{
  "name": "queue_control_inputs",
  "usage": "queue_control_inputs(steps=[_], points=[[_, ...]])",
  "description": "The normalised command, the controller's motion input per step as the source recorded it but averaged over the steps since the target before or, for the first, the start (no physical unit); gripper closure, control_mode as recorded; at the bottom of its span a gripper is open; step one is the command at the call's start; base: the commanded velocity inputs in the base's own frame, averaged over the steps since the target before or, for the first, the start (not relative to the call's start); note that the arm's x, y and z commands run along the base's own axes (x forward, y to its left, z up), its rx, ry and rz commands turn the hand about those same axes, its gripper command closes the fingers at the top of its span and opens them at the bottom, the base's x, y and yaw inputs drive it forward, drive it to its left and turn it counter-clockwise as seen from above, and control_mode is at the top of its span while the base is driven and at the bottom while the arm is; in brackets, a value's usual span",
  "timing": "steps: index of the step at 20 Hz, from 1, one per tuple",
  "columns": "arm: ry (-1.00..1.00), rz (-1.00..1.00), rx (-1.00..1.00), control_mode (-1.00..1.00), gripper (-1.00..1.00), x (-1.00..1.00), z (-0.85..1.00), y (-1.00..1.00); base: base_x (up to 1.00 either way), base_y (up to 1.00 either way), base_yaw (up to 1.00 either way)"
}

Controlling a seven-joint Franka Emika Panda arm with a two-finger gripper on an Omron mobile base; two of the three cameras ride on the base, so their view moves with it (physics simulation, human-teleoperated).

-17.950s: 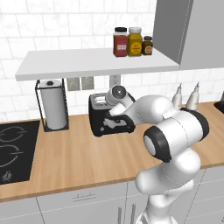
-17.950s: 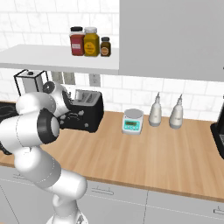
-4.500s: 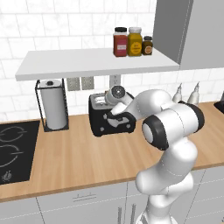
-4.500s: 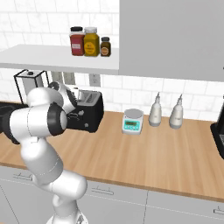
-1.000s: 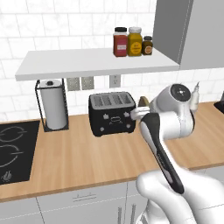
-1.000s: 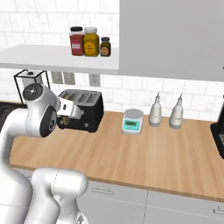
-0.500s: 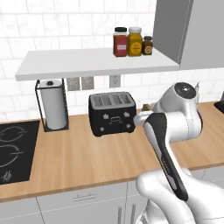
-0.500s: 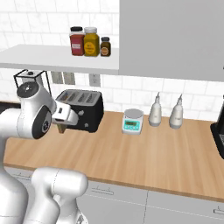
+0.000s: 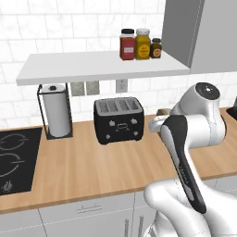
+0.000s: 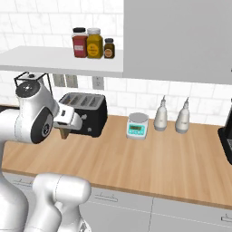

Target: Start the toaster. Once the lever pops up, take the bread to the plate on the dining counter.

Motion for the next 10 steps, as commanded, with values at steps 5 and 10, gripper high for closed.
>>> queue_control_inputs(steps=[5,10], points=[[0.0,0.0,0.0,-1.0,1.0,-0.15,0.09,-0.18,0.0,0.0,0.0],[0.01,0.0,0.0,-1.0,1.0,-0.11,0.13,-0.15,0.0,0.0,0.0]])
